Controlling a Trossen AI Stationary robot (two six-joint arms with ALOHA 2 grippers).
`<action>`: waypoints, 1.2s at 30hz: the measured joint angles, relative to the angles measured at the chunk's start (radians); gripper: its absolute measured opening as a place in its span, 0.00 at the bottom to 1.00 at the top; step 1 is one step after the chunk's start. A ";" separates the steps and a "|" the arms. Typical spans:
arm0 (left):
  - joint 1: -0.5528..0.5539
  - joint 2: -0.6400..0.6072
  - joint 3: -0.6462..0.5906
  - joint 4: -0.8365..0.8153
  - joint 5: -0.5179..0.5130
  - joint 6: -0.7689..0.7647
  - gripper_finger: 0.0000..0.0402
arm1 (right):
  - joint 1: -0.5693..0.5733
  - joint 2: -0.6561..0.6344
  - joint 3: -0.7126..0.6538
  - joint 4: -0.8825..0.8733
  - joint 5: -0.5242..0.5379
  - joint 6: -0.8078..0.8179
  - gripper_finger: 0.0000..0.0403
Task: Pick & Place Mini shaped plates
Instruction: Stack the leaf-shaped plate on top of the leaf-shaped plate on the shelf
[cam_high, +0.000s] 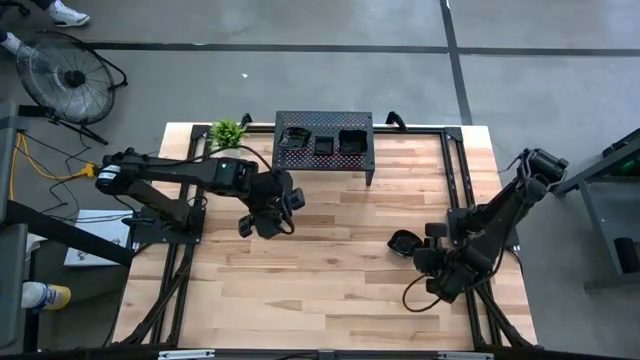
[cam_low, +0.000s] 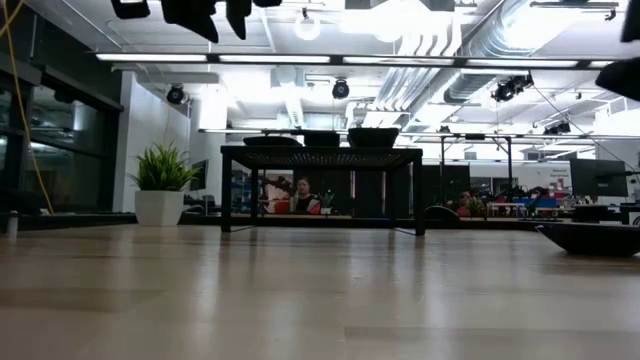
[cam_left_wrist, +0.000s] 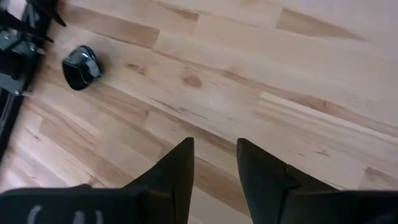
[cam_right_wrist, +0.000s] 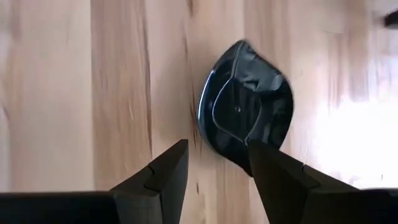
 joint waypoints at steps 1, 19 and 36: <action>0.000 0.000 -0.002 0.001 0.001 0.000 0.29 | -0.003 0.000 -0.014 0.007 -0.012 -0.019 0.41; 0.000 0.005 -0.214 0.149 0.004 -0.029 0.29 | -0.091 0.000 -0.175 0.143 -0.054 -0.239 0.41; 0.000 0.005 -0.227 0.158 0.007 -0.056 0.29 | -0.128 0.000 -0.211 0.180 -0.095 -0.248 0.22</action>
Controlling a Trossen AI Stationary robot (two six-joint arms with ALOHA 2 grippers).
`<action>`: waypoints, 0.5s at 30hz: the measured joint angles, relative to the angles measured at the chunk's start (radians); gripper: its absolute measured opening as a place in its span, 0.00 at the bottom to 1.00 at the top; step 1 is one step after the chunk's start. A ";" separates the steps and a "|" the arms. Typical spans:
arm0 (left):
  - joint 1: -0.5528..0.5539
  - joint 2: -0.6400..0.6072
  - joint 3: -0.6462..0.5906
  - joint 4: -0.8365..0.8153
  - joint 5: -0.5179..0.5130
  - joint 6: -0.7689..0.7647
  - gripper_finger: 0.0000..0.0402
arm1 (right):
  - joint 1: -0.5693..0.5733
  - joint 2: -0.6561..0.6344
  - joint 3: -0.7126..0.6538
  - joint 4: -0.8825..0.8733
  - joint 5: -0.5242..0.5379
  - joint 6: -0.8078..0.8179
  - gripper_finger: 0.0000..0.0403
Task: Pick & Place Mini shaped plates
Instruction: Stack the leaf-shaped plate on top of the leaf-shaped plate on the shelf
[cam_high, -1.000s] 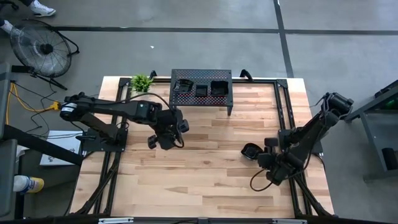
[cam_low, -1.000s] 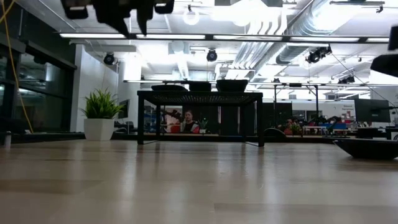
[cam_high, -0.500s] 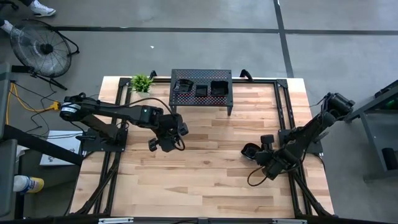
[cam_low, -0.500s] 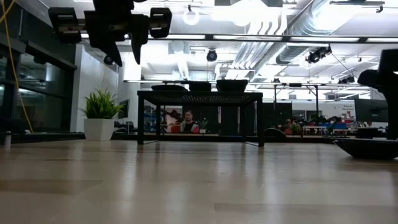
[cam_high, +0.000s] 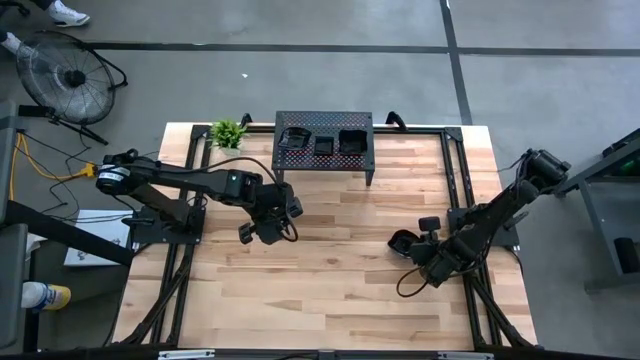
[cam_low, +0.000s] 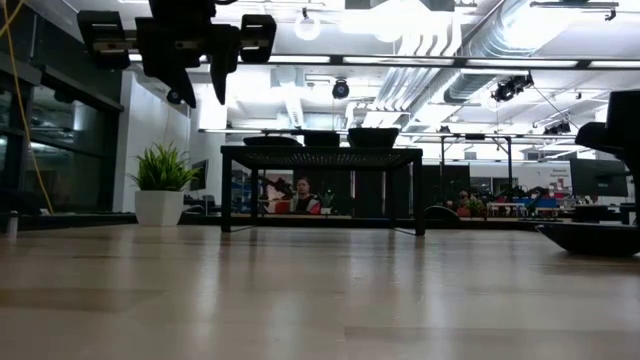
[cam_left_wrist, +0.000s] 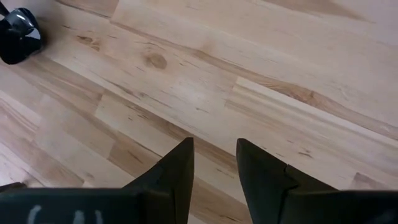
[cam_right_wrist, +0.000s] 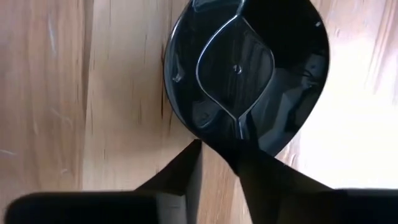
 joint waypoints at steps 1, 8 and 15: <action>0.000 0.000 0.000 0.000 0.000 0.000 0.29 | 0.000 0.000 0.000 0.000 0.000 0.000 0.19; 0.000 0.000 0.000 0.000 0.000 0.000 0.29 | 0.001 0.000 0.000 0.002 -0.007 0.000 0.02; 0.000 0.000 0.000 0.001 -0.001 0.001 0.29 | 0.001 0.000 0.019 0.002 -0.035 0.022 0.01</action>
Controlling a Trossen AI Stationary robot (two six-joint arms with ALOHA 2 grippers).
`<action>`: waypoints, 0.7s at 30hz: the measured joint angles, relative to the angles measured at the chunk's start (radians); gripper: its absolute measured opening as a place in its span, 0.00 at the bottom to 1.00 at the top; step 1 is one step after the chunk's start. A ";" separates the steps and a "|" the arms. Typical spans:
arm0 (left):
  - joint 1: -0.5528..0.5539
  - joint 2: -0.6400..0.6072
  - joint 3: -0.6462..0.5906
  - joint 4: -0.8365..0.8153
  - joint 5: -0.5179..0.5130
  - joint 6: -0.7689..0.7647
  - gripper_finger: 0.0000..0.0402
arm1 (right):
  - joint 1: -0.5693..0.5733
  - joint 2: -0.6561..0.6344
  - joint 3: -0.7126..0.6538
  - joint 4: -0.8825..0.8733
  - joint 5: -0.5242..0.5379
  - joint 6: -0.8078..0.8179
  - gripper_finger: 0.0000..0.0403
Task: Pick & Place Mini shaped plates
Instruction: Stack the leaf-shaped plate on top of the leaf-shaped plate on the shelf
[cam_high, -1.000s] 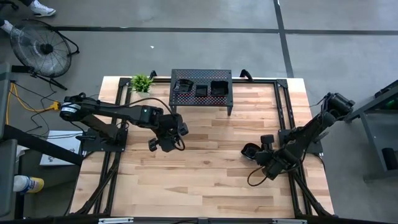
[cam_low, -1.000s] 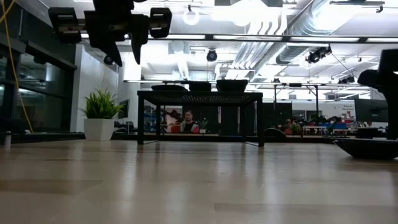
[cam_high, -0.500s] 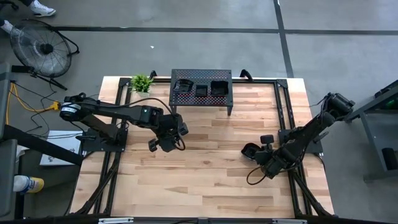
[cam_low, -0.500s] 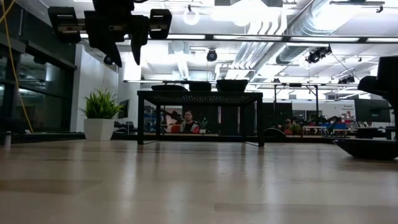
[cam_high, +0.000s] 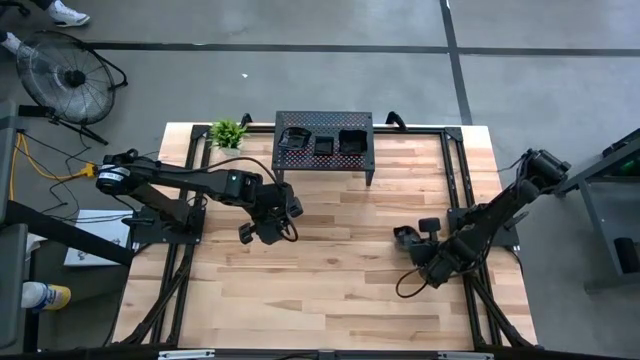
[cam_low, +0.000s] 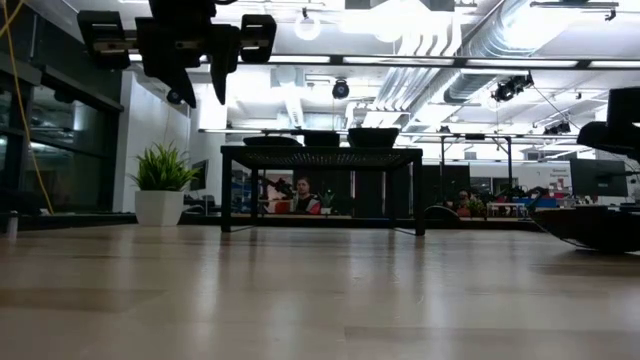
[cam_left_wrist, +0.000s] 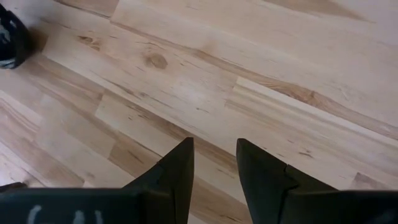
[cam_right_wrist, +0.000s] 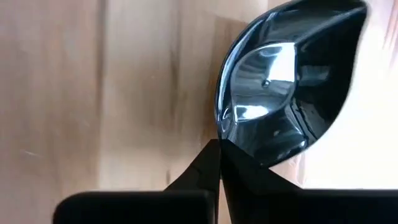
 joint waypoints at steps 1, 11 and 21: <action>0.000 0.000 0.000 0.000 0.000 0.000 0.29 | 0.000 0.000 0.012 0.000 -0.001 -0.008 0.01; 0.000 0.000 0.000 0.048 -0.006 0.105 0.29 | -0.008 0.000 0.216 -0.062 0.089 -0.124 0.00; 0.000 -0.001 0.000 0.128 -0.006 0.282 0.29 | -0.106 0.000 0.407 -0.020 0.147 -0.402 0.00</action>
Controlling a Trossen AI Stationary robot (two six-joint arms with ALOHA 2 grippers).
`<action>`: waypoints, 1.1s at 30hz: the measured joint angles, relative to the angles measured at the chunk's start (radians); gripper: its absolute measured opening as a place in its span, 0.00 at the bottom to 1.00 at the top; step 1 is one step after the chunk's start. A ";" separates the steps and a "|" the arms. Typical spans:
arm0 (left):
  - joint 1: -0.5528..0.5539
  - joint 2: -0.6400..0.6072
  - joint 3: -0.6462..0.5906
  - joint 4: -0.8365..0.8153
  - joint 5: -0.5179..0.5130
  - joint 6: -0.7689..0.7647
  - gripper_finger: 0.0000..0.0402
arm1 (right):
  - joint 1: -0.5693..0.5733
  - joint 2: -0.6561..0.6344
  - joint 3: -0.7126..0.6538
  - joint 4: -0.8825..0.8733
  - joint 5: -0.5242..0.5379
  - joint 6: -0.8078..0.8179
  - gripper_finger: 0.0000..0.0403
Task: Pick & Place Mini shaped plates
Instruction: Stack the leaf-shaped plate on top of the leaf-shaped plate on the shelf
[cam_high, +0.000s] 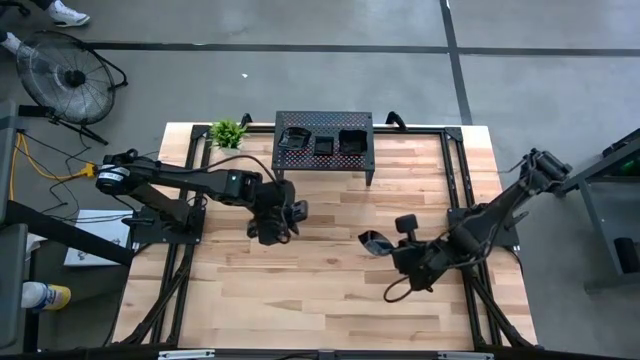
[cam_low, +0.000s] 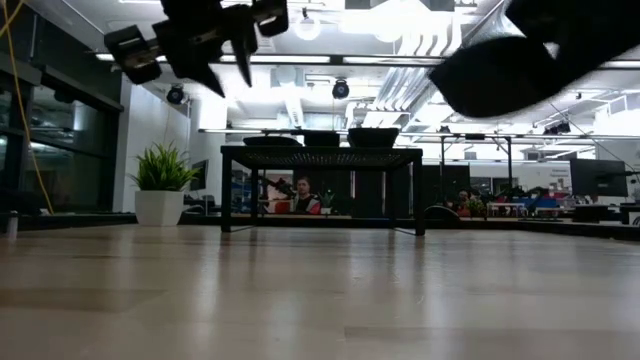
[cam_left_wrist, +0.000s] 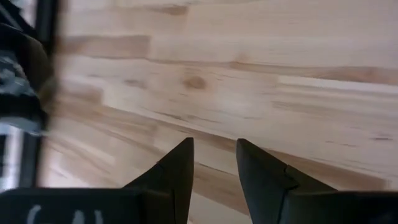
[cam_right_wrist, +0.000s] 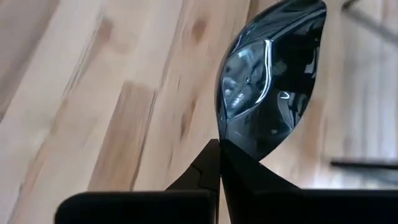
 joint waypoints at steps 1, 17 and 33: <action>0.000 0.000 0.000 0.019 0.000 0.017 0.29 | -0.013 0.000 0.009 0.023 -0.002 -0.038 0.00; 0.000 0.000 0.000 0.243 0.034 0.174 0.29 | -0.150 0.122 0.023 0.270 -0.071 -0.471 0.00; 0.000 0.035 0.000 0.287 -0.024 0.174 0.29 | -0.260 0.183 0.023 0.378 0.010 -0.784 0.00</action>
